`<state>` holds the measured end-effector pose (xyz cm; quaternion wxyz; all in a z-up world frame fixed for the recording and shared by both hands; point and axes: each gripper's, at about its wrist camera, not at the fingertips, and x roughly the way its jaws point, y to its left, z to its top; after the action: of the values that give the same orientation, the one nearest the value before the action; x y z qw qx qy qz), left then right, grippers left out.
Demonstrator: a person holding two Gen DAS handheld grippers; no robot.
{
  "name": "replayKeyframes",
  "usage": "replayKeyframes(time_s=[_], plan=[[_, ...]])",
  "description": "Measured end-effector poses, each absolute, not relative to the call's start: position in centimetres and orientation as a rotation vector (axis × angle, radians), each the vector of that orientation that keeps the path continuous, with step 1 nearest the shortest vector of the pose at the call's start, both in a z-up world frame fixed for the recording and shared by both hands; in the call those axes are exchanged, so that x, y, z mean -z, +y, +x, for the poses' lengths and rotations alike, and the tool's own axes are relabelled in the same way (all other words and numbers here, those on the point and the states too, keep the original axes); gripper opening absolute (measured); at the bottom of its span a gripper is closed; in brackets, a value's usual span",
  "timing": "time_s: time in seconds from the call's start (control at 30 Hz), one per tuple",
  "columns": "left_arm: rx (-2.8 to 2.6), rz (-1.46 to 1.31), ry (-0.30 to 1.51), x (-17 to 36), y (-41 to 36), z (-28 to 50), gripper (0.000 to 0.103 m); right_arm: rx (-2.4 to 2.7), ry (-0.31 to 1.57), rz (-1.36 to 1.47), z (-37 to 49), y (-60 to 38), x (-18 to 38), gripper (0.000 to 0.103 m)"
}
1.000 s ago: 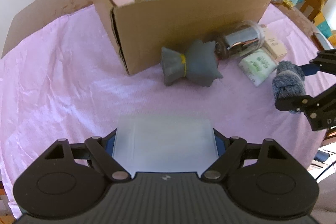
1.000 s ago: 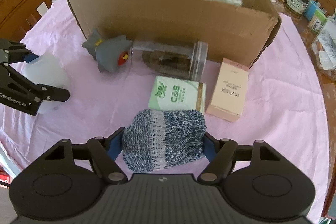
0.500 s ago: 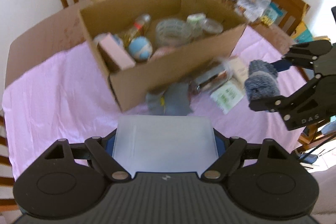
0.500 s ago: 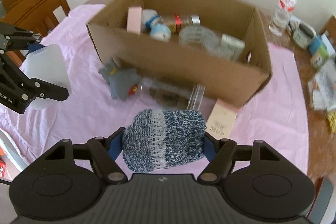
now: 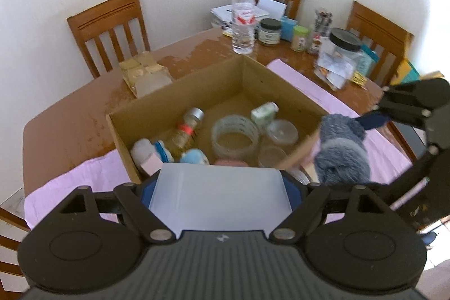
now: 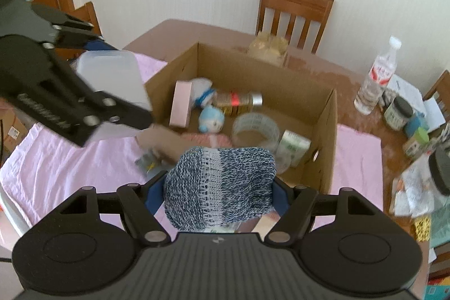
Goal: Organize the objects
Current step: 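Carry the white container and knit sock into the cardboard box and release both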
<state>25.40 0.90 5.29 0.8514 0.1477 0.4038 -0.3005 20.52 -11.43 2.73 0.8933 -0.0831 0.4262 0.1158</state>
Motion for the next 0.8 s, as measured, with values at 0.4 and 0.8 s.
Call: replayKeyframes(time_s=[0.4,0.8], plan=[[0.525,0.250,0.837,-3.5,-0.2,28.9,0.097,-0.216,0.858,-0.167,23.6,-13.4,-4.0,0.078],[0.425,0.241,0.812,-3.7,0.8,26.9,0.101,-0.234,0.862,-0.181,27.8,-14.8,-3.6,0.078]])
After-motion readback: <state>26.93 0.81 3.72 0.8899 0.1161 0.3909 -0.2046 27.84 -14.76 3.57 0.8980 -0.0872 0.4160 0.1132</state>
